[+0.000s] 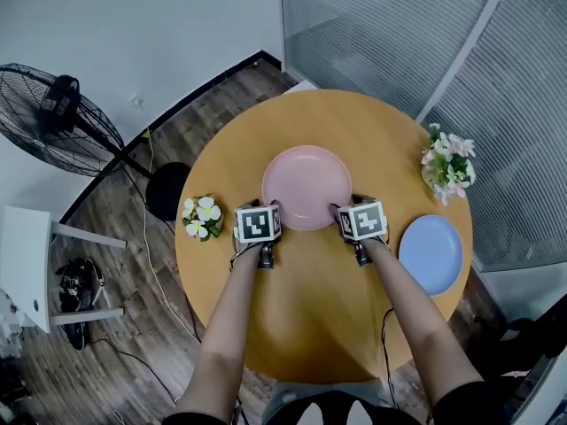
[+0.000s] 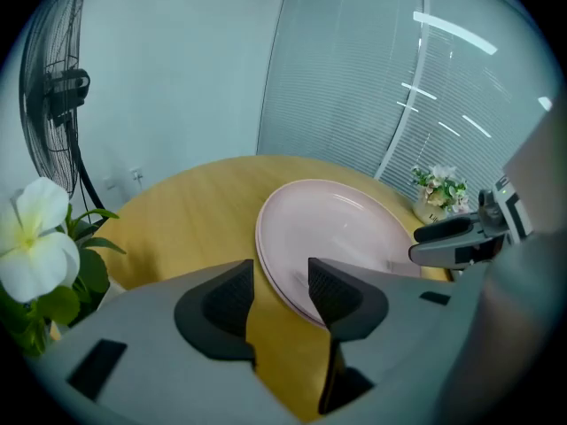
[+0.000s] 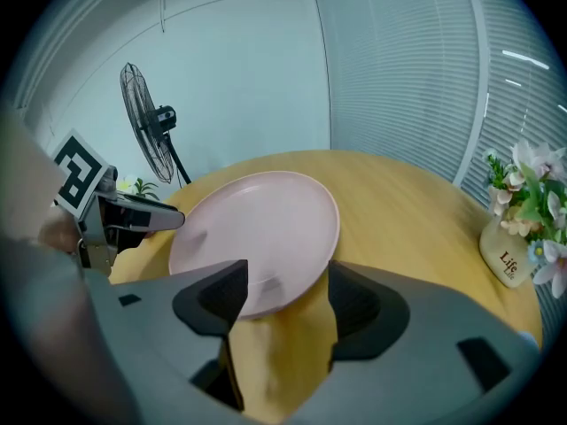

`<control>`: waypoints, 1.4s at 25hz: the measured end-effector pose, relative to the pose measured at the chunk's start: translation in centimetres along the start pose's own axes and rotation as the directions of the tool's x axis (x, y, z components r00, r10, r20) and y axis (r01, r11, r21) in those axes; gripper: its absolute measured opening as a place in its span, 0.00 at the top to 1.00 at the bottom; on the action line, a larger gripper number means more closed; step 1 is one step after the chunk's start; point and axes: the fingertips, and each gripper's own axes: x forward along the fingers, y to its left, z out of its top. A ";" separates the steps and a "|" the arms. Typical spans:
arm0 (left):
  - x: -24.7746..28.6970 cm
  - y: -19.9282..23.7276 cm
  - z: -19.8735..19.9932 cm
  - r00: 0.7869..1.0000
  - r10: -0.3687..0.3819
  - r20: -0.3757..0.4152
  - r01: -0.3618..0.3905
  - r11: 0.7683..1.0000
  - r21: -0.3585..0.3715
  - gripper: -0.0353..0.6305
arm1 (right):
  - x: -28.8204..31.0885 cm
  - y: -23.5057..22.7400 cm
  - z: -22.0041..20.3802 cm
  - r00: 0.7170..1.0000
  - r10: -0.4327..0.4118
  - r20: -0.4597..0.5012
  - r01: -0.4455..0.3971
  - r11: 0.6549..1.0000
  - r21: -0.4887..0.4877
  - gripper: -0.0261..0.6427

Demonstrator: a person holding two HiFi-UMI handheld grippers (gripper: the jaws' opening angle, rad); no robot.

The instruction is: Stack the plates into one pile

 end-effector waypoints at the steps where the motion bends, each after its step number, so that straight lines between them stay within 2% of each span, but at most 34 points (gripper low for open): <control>1: -0.4 -0.2 0.0 1.000 -0.014 0.008 0.014 1.000 -0.015 0.67 | -0.5 0.3 0.1 1.000 0.006 0.010 -0.006 1.000 0.006 0.53; 4: -2.3 -0.9 0.1 0.997 -0.063 0.043 0.065 0.996 -0.057 0.67 | -2.1 1.4 0.1 0.999 0.027 0.035 -0.027 1.000 0.007 0.54; 10: -6.3 -2.8 -0.6 0.985 -0.134 0.106 0.143 0.986 -0.087 0.67 | -5.7 4.0 -0.9 0.995 0.071 0.077 -0.071 0.997 -0.005 0.54; 15: -9.8 -4.8 -2.8 0.977 -0.180 0.116 0.187 0.981 -0.055 0.67 | -8.7 6.4 -3.5 0.990 0.110 0.093 -0.111 0.994 0.012 0.55; 19: -12.5 -6.7 -4.5 0.961 -0.243 0.132 0.252 0.966 -0.061 0.67 | -11.6 7.3 -5.5 0.984 0.130 0.119 -0.139 0.988 0.071 0.56; 23: -15.6 -8.1 -6.1 0.945 -0.284 0.162 0.298 0.952 -0.066 0.67 | -14.7 7.4 -7.9 0.983 0.110 0.149 -0.129 0.984 0.122 0.56; 25: -16.9 -8.2 -7.2 0.941 -0.293 0.172 0.311 0.946 -0.093 0.67 | -16.1 7.1 -9.4 0.983 0.103 0.155 -0.126 0.981 0.149 0.57; 29: -18.7 -8.7 -10.6 0.939 -0.297 0.173 0.325 0.931 -0.167 0.67 | -18.7 5.9 -12.6 0.985 0.080 0.154 -0.110 0.974 0.196 0.58; 35: -19.7 -11.6 -15.8 0.947 -0.298 0.123 0.318 0.925 -0.208 0.67 | -20.9 4.2 -17.3 0.987 0.070 0.145 -0.111 0.948 0.297 0.58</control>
